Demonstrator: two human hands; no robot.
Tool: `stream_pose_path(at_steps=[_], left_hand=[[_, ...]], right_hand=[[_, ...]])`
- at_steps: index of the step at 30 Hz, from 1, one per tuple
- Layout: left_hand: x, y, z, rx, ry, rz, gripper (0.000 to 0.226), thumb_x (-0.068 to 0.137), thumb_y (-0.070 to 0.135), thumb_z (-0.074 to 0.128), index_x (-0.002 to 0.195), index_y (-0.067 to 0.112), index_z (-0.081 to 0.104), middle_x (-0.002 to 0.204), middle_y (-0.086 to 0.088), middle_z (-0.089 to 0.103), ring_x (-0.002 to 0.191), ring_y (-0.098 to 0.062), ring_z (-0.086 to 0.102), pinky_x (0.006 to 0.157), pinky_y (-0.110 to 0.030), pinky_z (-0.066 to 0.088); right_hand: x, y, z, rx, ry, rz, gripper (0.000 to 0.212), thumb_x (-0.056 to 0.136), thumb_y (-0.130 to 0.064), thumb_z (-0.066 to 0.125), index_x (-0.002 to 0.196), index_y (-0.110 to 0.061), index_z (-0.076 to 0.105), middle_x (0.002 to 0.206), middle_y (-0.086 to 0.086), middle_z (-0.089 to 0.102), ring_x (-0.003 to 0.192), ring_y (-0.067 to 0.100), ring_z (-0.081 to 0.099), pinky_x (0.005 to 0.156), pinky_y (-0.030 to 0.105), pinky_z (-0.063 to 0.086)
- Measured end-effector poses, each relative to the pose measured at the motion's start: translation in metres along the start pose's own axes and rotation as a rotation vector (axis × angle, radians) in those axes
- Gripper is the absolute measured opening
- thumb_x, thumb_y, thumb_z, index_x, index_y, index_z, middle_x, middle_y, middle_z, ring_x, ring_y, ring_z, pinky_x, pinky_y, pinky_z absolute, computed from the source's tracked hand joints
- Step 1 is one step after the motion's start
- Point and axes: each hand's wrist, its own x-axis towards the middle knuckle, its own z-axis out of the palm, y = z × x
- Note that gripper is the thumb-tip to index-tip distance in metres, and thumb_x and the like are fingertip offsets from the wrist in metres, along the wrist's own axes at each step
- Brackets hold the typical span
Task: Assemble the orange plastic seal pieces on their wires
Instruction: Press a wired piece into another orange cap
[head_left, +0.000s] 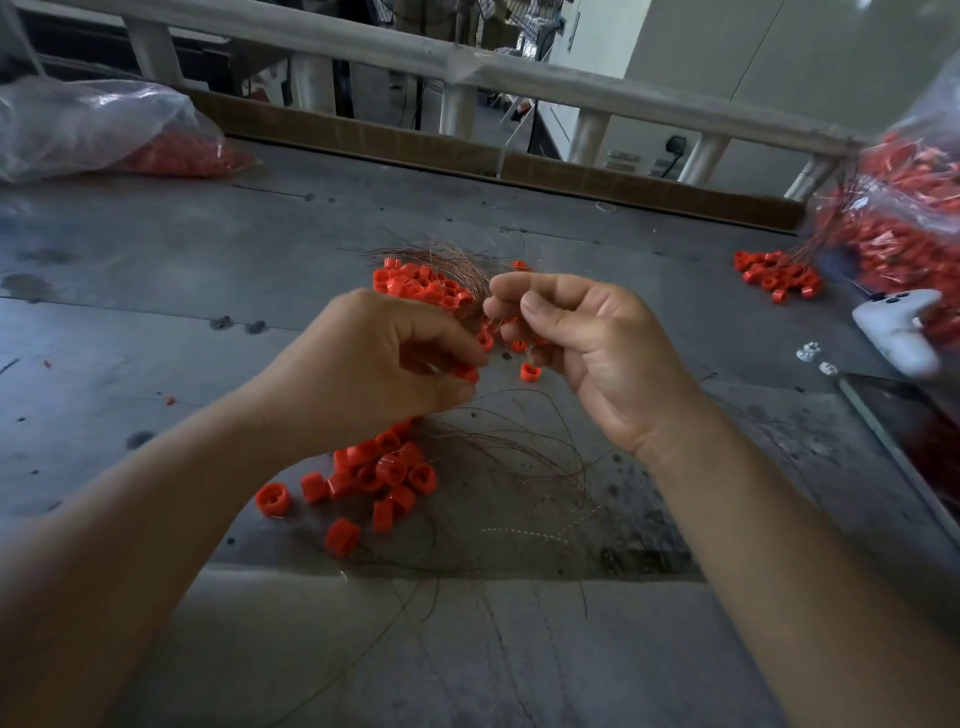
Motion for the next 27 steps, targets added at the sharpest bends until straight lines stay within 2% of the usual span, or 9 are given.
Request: stream_pose_path(at_steps=[2,5,8,10,12,14,20,25,27], left_hand=[[0.0,0.001,-0.002,-0.009,0.026,-0.004,0.03,0.067,0.011,0.075,0.077,0.038,0.065,0.083,0.028,0.066,0.073,0.007,0.064,0.067,-0.002,0.045],[-0.001,0.002,-0.004,-0.045,0.053,-0.008,0.027,0.067,0.011,0.075,0.078,0.035,0.067,0.083,0.025,0.067,0.069,0.006,0.064,0.064,-0.002,0.045],[-0.001,0.003,-0.006,-0.087,0.08,-0.026,0.022,0.065,0.016,0.075,0.078,0.033,0.068,0.079,0.023,0.069,0.068,0.006,0.065,0.063,-0.004,0.046],[-0.002,0.004,-0.006,-0.085,0.081,-0.025,0.018,0.061,0.028,0.072,0.078,0.034,0.068,0.079,0.023,0.069,0.068,0.006,0.064,0.064,-0.004,0.046],[-0.002,0.004,-0.006,-0.071,0.066,-0.019,0.019,0.061,0.028,0.072,0.078,0.034,0.068,0.082,0.022,0.069,0.069,0.005,0.065,0.065,-0.005,0.047],[-0.003,0.005,-0.005,-0.055,0.053,-0.002,0.02,0.063,0.022,0.074,0.079,0.034,0.068,0.085,0.022,0.068,0.07,0.005,0.065,0.066,-0.005,0.047],[-0.004,0.01,-0.008,-0.091,0.072,0.037,0.03,0.053,0.045,0.061,0.08,0.032,0.069,0.077,0.016,0.07,0.07,0.002,0.066,0.066,-0.007,0.049],[-0.005,0.011,-0.006,-0.079,0.074,0.059,0.025,0.056,0.039,0.063,0.079,0.032,0.069,0.078,0.016,0.069,0.07,0.004,0.065,0.066,-0.006,0.048],[-0.006,0.012,-0.005,-0.076,0.07,0.072,0.021,0.058,0.035,0.064,0.079,0.033,0.068,0.079,0.019,0.068,0.071,0.005,0.065,0.065,-0.004,0.047]], right_hand=[[-0.002,-0.001,0.002,-0.094,0.038,-0.063,0.017,0.083,-0.004,0.06,0.085,-0.02,0.066,0.077,-0.007,0.069,0.073,0.006,0.062,0.069,0.028,0.046],[-0.003,0.0,0.005,-0.368,0.105,-0.233,0.02,0.075,-0.004,0.069,0.075,-0.023,0.065,0.07,-0.013,0.063,0.065,-0.002,0.06,0.066,0.014,0.047],[-0.004,0.001,0.005,-0.586,0.111,-0.323,0.023,0.076,-0.01,0.07,0.071,-0.03,0.061,0.08,-0.014,0.057,0.07,0.001,0.057,0.068,0.021,0.049],[-0.005,0.0,0.003,-0.539,0.06,-0.342,0.019,0.08,-0.011,0.067,0.073,-0.027,0.06,0.084,-0.012,0.06,0.079,0.002,0.058,0.074,0.023,0.05],[-0.005,-0.001,0.002,-0.459,-0.003,-0.327,0.016,0.082,-0.009,0.064,0.075,-0.023,0.06,0.076,-0.009,0.061,0.074,0.003,0.058,0.071,0.022,0.05],[-0.005,0.0,0.002,-0.468,-0.036,-0.325,0.018,0.082,-0.007,0.063,0.075,-0.022,0.059,0.072,-0.012,0.058,0.07,0.001,0.056,0.068,0.019,0.048],[-0.005,0.002,0.002,-0.525,-0.089,-0.296,0.023,0.086,-0.006,0.059,0.079,-0.028,0.059,0.074,-0.018,0.057,0.076,-0.006,0.056,0.068,0.01,0.045],[-0.005,0.003,0.002,-0.556,-0.053,-0.281,0.024,0.085,-0.005,0.06,0.078,-0.029,0.06,0.073,-0.019,0.057,0.073,-0.005,0.056,0.068,0.013,0.046],[-0.005,0.005,0.005,-0.593,-0.016,-0.307,0.023,0.085,-0.005,0.06,0.078,-0.027,0.06,0.075,-0.019,0.057,0.074,-0.005,0.055,0.067,0.01,0.044]])
